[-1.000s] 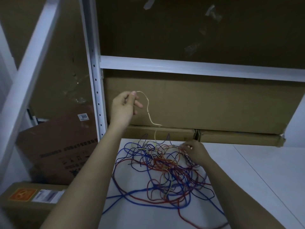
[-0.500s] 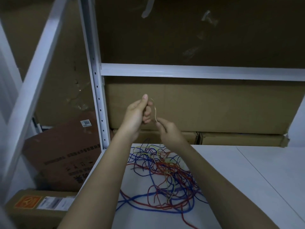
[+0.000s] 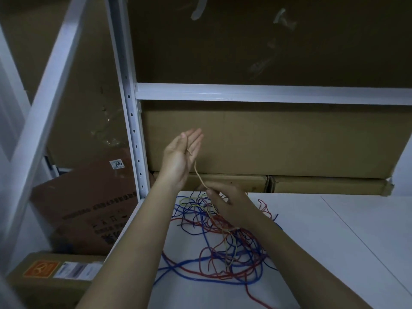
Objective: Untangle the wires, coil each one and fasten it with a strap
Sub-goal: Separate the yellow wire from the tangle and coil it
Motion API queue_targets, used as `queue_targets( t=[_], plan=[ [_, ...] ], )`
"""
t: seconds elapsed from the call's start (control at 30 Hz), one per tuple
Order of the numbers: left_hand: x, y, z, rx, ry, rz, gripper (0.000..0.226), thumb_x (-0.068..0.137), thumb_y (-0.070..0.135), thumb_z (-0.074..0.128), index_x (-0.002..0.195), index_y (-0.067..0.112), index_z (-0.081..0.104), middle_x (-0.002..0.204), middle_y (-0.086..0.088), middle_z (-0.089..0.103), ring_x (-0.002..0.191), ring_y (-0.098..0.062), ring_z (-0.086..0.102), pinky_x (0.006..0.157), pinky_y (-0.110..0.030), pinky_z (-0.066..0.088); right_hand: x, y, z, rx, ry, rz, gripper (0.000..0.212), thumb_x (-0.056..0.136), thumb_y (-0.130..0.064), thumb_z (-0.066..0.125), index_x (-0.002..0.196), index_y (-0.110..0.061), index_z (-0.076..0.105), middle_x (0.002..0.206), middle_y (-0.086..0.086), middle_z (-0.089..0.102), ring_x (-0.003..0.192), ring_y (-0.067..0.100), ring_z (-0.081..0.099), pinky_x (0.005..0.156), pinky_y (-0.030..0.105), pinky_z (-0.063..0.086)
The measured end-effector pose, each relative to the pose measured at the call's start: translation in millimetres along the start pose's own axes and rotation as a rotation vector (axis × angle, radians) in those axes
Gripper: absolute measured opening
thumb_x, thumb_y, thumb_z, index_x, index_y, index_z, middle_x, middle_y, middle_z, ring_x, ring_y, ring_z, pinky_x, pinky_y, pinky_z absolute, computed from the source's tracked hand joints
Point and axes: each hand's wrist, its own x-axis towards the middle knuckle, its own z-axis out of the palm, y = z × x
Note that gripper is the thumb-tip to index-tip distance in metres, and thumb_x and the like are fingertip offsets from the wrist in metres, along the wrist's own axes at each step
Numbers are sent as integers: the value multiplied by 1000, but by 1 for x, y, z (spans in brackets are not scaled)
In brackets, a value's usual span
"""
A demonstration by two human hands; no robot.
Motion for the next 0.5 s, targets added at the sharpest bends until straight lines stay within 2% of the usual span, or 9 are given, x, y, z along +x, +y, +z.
queue_targets(
  t=[0.07, 0.13, 0.2, 0.27, 0.33, 0.37, 0.4, 0.5],
  plan=[
    [1, -8, 2, 199, 47, 50, 38, 105, 17, 32, 136, -4, 41, 132, -13, 56, 119, -16, 56, 101, -21, 45, 0, -2, -1, 37, 16, 32, 26, 100, -16, 44, 111, -5, 65, 62, -17, 55, 55, 1, 49, 52, 11, 34],
    [1, -14, 2, 396, 84, 95, 41, 104, 17, 35, 140, -2, 39, 138, -12, 52, 125, -16, 51, 106, -25, 41, 1, -2, -7, 41, 27, 59, 26, 100, -13, 44, 112, -4, 65, 53, -21, 48, 47, -1, 43, 48, 8, 29],
    [0, -19, -1, 650, 60, 175, 39, 103, 17, 39, 138, 2, 44, 136, -10, 55, 125, -15, 51, 109, -32, 40, 4, -2, -13, -30, -9, 40, 24, 100, -14, 45, 106, -4, 66, 55, -20, 47, 50, -1, 44, 51, 11, 28],
    [-2, -25, -7, 940, -40, 215, 37, 102, 19, 42, 136, 6, 49, 132, -6, 57, 122, -14, 53, 108, -34, 41, 10, -6, -20, -132, 11, -43, 19, 96, -12, 50, 99, -5, 68, 63, -18, 48, 56, 0, 43, 55, 21, 34],
    [-4, -28, -15, 1143, -125, 191, 38, 102, 24, 43, 137, 12, 50, 131, -6, 60, 115, -12, 57, 99, -21, 44, 16, -7, -28, -224, 72, -156, 14, 92, -8, 56, 95, -4, 70, 70, -6, 53, 60, 7, 45, 56, 29, 39],
    [-5, -29, -18, 1200, -152, 178, 38, 102, 27, 43, 137, 15, 52, 126, -6, 63, 106, -10, 60, 91, -15, 46, 19, -7, -32, -262, 95, -201, 12, 90, -8, 59, 93, -5, 70, 69, -2, 51, 59, 13, 45, 53, 31, 40],
    [-7, -29, -20, 1228, -171, 170, 37, 102, 28, 42, 135, 16, 53, 118, -5, 67, 98, -9, 62, 86, -17, 48, 22, -6, -36, -290, 115, -231, 10, 89, -8, 62, 93, -7, 71, 68, -1, 48, 58, 15, 43, 52, 31, 39],
    [-10, -28, -21, 1214, -252, 152, 31, 102, 29, 39, 118, 17, 63, 83, -4, 72, 74, -7, 65, 78, -31, 50, 33, 0, -45, -273, 178, -210, 7, 88, -14, 66, 92, -11, 71, 70, -5, 46, 62, 10, 42, 56, 22, 36]
  ],
)
